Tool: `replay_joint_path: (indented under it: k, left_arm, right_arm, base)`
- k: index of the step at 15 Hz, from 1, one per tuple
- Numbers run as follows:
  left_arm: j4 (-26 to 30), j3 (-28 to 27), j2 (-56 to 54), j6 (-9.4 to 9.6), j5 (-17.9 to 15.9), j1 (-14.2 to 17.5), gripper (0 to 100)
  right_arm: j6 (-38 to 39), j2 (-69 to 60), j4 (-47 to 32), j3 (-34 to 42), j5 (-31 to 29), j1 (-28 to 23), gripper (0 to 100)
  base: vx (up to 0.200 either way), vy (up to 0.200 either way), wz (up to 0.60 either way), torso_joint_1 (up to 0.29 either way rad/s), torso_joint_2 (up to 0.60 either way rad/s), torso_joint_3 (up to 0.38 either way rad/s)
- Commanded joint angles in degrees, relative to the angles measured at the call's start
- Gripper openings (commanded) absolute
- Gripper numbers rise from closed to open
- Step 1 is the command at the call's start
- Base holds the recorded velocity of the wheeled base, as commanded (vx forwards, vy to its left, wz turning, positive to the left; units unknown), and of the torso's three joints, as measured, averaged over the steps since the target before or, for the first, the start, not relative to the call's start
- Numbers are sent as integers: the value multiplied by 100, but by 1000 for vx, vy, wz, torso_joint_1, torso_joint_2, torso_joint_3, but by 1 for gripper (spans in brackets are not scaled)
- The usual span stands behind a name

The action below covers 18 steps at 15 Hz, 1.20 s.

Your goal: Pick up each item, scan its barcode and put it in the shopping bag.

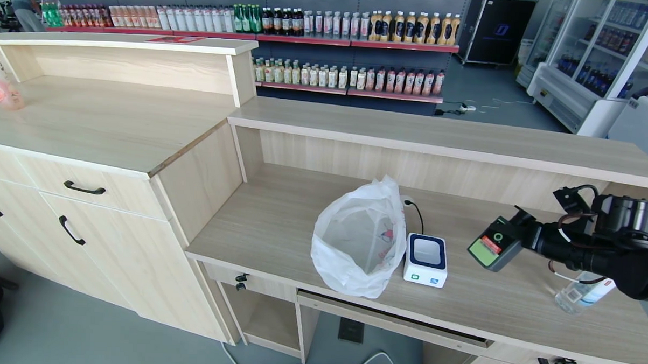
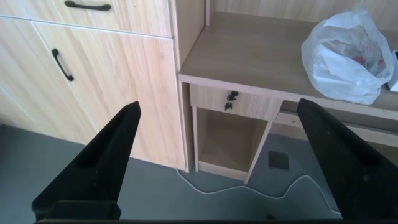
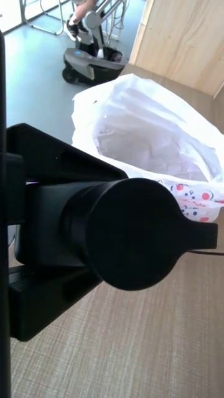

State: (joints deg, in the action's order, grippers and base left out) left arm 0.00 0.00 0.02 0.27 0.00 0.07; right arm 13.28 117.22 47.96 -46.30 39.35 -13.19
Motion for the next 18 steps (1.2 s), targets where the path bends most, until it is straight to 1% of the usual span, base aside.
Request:
replay_joint_path:
  k: [1, 4, 13, 18]
  left_arm:
    - [0, 0, -2, 0, 0, 1, 100]
    - [0, 0, -2, 0, 0, 1, 100]
    - [0, 0, -2, 0, 0, 1, 100]
    - [0, 0, -2, 0, 0, 1, 100]
  right_arm:
    - [8, 46, 3, -19, 2, 1, 0]
    - [8, 64, 29, -37, 2, 18, 0]
    - [79, 213, 504, -63, -42, 220, 0]
    - [140, 345, 557, -213, -103, 282, 0]
  base:
    - [0, 0, 0, 0, 0, 0]
    - [0, 0, 0, 0, 0, 0]
    - [0, 0, 0, 0, 0, 0]
    - [0, 0, 0, 0, 0, 0]
